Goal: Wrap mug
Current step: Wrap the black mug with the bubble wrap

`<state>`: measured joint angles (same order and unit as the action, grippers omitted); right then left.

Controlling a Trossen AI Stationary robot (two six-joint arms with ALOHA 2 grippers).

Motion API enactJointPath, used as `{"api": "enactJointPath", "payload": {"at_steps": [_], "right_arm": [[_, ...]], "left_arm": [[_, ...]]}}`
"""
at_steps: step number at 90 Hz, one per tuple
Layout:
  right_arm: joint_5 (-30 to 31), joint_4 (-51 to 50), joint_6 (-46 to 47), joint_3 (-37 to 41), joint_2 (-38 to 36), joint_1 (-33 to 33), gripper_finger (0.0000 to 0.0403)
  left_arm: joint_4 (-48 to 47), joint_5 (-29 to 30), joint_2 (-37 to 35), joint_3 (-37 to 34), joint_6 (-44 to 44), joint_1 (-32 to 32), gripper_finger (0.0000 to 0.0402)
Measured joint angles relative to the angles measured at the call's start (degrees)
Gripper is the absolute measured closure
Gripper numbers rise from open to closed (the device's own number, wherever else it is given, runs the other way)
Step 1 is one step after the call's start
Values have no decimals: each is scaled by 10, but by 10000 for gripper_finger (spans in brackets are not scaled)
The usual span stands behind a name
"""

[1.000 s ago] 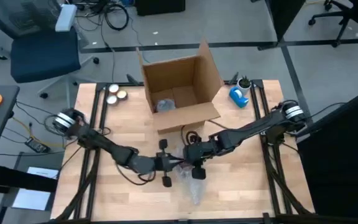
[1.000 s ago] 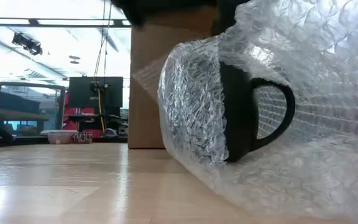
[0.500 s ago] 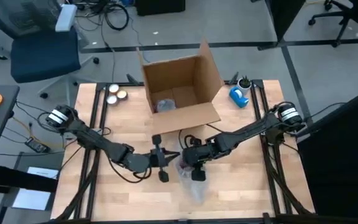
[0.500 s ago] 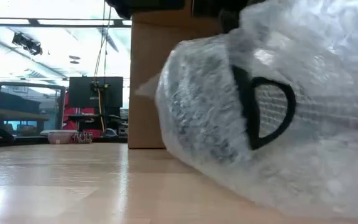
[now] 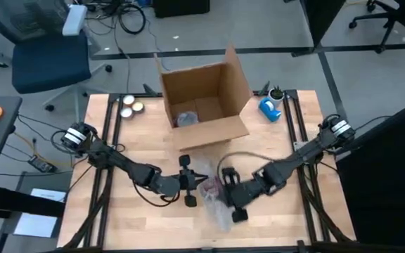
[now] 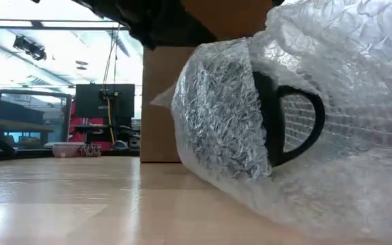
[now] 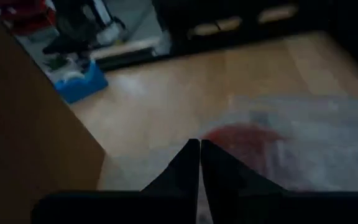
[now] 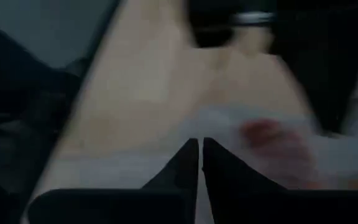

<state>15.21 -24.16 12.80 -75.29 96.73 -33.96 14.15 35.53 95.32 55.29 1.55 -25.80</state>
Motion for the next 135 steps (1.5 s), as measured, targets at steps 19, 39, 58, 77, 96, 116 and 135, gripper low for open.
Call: {"api": "enactJointPath", "payload": {"at_steps": [19,39,58,77,96,116,135], "right_arm": [[14,56,30,1,52,-65,359],[51,58,37,1,54,-108,293],[96,18,14,9,100,-146,254],[204,79,-94,11,201,-166,247],[325,123,-238,0,234,-166,247],[342,63,-335,0,218,-165,247],[312,-3,-253,0,170,-171,247]], "left_arm": [[-69,-54,0,48,22,3,401],[-69,-67,3,52,67,10,401],[-58,-132,47,52,106,30,401],[-60,-136,82,69,108,38,401],[-65,-145,83,71,103,42,401],[-91,-148,83,69,93,42,401],[-93,-149,84,69,92,42,401]]}}
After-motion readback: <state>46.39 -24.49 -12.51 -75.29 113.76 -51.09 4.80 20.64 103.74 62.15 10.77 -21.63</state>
